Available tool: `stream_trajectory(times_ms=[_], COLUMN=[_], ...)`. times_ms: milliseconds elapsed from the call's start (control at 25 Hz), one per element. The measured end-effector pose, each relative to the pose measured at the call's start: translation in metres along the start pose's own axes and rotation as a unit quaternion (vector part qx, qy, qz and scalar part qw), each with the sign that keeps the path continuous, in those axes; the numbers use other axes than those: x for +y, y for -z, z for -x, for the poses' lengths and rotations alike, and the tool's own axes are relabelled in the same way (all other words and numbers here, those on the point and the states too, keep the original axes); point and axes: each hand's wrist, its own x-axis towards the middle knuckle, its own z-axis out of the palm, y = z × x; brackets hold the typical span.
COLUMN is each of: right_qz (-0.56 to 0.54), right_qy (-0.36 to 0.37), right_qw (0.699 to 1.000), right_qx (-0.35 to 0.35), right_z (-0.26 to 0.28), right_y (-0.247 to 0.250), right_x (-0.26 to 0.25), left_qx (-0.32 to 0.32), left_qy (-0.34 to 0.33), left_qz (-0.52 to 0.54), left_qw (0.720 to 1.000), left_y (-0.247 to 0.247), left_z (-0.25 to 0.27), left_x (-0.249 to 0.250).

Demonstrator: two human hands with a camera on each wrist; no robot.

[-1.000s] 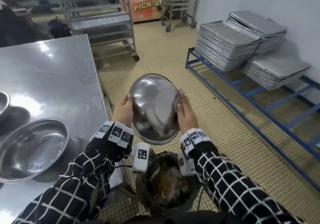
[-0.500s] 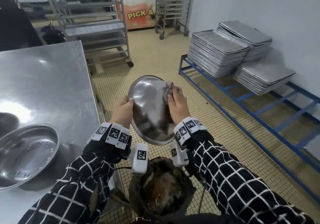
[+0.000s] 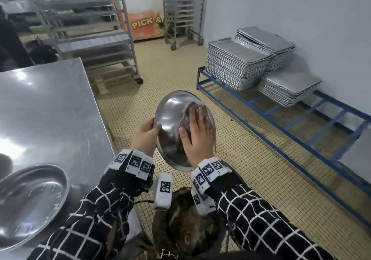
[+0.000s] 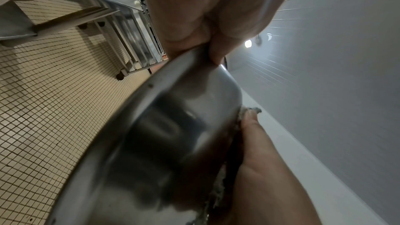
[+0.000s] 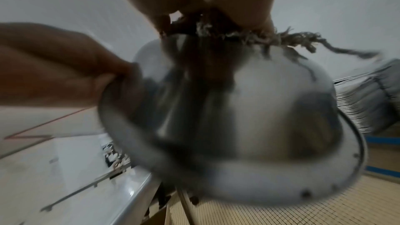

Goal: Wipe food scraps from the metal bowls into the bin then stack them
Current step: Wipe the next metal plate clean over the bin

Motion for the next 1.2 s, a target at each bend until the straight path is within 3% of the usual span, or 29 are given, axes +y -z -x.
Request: stream_trajectory(times_ms=[80, 200, 360, 440, 600, 640, 720, 800, 880, 960, 1000, 1080, 1200], right_qz=[-0.028, -0.206, -0.176, -0.175, -0.091, -0.046, 0.023, 0.036, -0.037, -0.120, -0.125, -0.123, -0.146], right_qy=[-0.062, -0.163, -0.203, -0.142, 0.122, 0.165, 0.183, 0.134, 0.014, -0.124, -0.152, -0.149, -0.049], right_qw=[0.998, 0.965, 0.963, 0.974, 0.987, 0.984, 0.981, 0.987, 0.997, 0.985, 0.980, 0.980, 0.984], right_qx=[0.001, -0.001, 0.006, 0.032, 0.048, 0.052, 0.066, 0.084, 0.069, 0.015, 0.012, 0.047, 0.086], right_z=[-0.022, -0.024, 0.008, 0.016, 0.010, 0.007, -0.002, -0.013, -0.024, -0.027, -0.024, -0.014, -0.005], right_y=[0.002, 0.004, 0.000, -0.002, -0.012, -0.016, -0.020, -0.018, -0.015, -0.012, -0.010, -0.005, -0.007], right_x=[0.004, 0.019, 0.034, 0.027, -0.012, -0.020, -0.028, -0.030, -0.020, 0.000, 0.010, 0.020, -0.004], left_qx=[0.009, 0.012, 0.032, 0.022, -0.017, -0.025, -0.038, -0.052, -0.054, -0.051, -0.048, -0.040, -0.039], left_qy=[-0.018, -0.060, -0.109, -0.119, -0.131, -0.134, -0.137, -0.129, -0.138, -0.149, -0.147, -0.135, -0.119], left_qz=[-0.012, -0.081, -0.198, -0.240, -0.280, -0.274, -0.263, -0.256, -0.278, -0.318, -0.330, -0.340, -0.341], left_qw=[1.000, 0.995, 0.974, 0.963, 0.951, 0.952, 0.954, 0.957, 0.949, 0.935, 0.931, 0.930, 0.932], left_y=[0.005, 0.012, 0.024, 0.030, 0.030, 0.030, 0.031, 0.033, 0.035, 0.037, 0.038, 0.038, 0.029], left_z=[-0.003, -0.004, -0.008, -0.009, -0.011, -0.012, -0.017, -0.020, -0.022, -0.026, -0.027, -0.029, -0.030], left_x=[0.001, 0.004, 0.002, 0.001, 0.002, 0.002, 0.004, 0.006, 0.006, 0.002, -0.001, -0.005, -0.006])
